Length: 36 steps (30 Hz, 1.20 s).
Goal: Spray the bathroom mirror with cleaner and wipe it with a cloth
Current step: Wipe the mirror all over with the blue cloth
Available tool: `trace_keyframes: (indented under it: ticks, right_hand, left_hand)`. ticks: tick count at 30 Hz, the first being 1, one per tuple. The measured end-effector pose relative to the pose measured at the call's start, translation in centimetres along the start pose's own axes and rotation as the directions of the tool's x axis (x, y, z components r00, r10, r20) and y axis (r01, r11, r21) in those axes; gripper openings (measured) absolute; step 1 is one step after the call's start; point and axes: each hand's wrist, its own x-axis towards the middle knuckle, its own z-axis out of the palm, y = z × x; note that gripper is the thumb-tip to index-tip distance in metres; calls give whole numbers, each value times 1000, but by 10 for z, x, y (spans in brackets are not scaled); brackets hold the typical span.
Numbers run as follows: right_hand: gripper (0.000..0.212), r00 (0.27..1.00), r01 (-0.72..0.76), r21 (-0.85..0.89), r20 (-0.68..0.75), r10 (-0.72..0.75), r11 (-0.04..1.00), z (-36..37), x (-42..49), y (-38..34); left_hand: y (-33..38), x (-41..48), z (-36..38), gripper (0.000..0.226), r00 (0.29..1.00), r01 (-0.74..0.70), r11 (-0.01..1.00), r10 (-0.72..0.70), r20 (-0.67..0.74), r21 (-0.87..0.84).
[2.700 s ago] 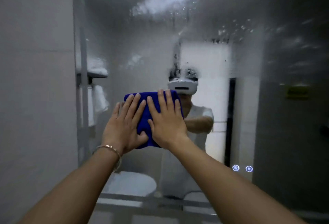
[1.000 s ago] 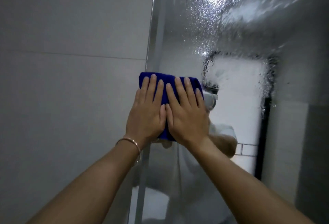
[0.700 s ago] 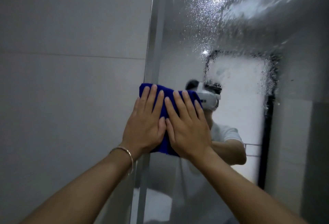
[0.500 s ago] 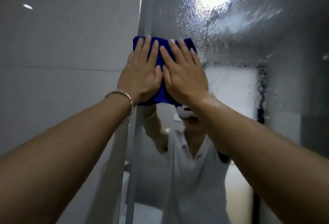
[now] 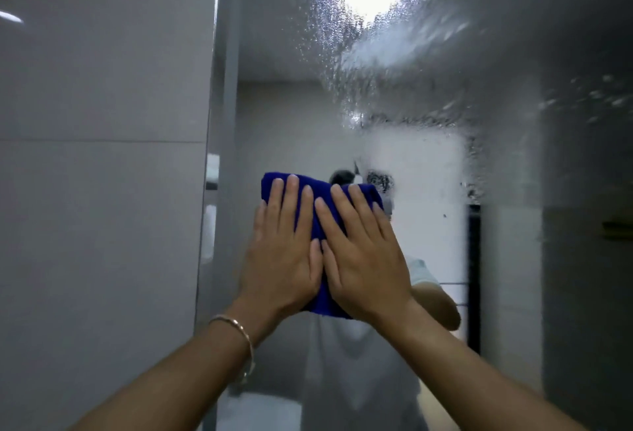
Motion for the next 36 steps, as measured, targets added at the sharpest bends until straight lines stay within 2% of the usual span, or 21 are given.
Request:
trace_keyframes:
  ticks: [4,9,12,15,18,23,27,31,34,36]
  right_hand:
    - [53,998,-51,-6,-25,50,999,-17,46,27]
    - [59,997,-60,-39,44,61,997,-65,132,83]
    - [55,999,-48,-22,23,48,999,-64,123,89]
    - [55,990,-109,35,-90,112,993,-49,73,78]
    - [53,984,-136,45,-114,140,990,-37,14,70]
    - [51,993,-63,8,-100,64,998,-37,-37,73]
    - [52,994,-69,6,-86,69,998,-49,-2,96]
    - [55,997,-65,-28,-34,64,998,-83,71,154]
    - [54,995,-71,-50,-68,67,996,-97,95,176]
    - [54,992,-91,-45,-94,86,995,-94,91,175]
  left_hand:
    - [8,57,-18,65,1000,-9,1000,9,19,7]
    - [42,155,-36,60,989,149,989,-149,-13,-5]
    - [50,150,-30,59,990,136,991,-135,-47,4]
    - [57,110,-16,63,996,44,999,-44,-81,-11]
    - [72,62,2,62,996,1,1000,-1,-86,-1]
    - [94,19,18,62,1000,-27,999,28,-5,41]
    - [100,62,4,63,999,-38,997,38,8,60]
    - [125,149,-13,61,999,53,999,-53,-1,-6]
    - [141,181,-14,61,993,106,994,-106,-61,2]
    - [142,180,-10,60,993,93,996,-92,-76,8]
